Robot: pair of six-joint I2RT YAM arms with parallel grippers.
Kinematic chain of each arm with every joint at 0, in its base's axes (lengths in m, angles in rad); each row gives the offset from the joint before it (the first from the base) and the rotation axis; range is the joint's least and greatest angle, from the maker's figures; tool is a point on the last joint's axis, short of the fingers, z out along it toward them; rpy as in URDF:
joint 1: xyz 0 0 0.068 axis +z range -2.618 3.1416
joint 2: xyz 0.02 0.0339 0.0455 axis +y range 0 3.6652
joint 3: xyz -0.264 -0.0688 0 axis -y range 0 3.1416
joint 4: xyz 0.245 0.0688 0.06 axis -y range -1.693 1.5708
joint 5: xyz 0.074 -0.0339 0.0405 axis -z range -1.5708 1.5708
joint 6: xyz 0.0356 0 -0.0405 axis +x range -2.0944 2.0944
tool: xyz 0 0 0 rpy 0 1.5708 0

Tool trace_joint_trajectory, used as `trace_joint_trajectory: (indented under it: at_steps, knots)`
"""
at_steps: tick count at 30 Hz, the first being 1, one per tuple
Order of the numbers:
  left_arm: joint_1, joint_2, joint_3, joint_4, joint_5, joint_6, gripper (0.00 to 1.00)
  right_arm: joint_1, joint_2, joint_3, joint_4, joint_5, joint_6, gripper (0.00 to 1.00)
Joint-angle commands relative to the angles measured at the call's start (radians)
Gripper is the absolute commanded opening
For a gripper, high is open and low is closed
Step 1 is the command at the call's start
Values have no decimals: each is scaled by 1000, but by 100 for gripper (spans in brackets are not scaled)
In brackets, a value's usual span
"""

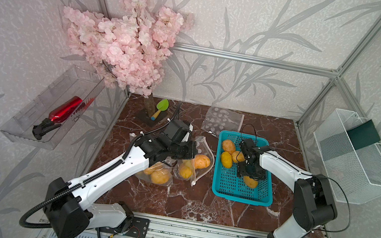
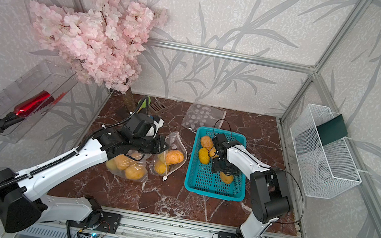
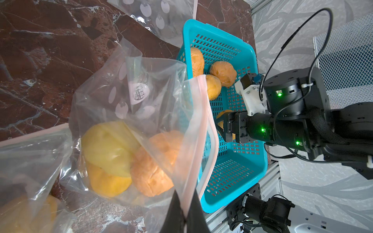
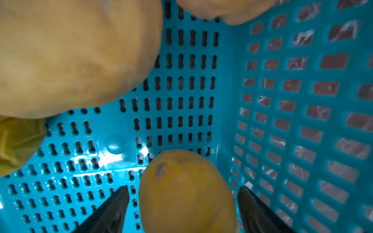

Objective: Put the potatoes into a zipper bag and zip it
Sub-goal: Pick up the potato from the basket, then place the potato into the zipper food storage bag.

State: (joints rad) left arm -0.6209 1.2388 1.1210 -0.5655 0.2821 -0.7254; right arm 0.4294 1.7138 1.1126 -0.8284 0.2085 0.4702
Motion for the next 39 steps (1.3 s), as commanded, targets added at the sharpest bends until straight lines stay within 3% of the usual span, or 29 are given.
trace_joint_trajectory:
  at_steps: [1,4,10,14,19,23,30,34,39]
  knots:
    - [2,-27,3,4,-10,12,0,-5,19,9,2,-37,-6,83]
    - [2,-30,3,1,-12,12,0,-15,26,-1,14,-58,-9,78]
    - [2,-31,-1,7,-5,10,0,-21,-1,-4,11,-94,-8,51]
    - [3,-23,-3,15,13,5,0,-20,-123,-34,39,-127,-9,43]
    - [3,-19,-3,21,23,6,0,6,-335,-115,168,-265,-36,40]
    - [1,-19,-6,28,30,3,0,84,-514,-168,284,-372,-49,40]
    - [2,1,-1,37,58,-2,0,273,-765,-249,476,-388,-98,41]
    - [3,1,3,37,57,1,0,310,-782,-266,541,-419,-102,41]
    - [3,-4,0,44,68,0,0,391,-633,-170,541,-407,-128,39]
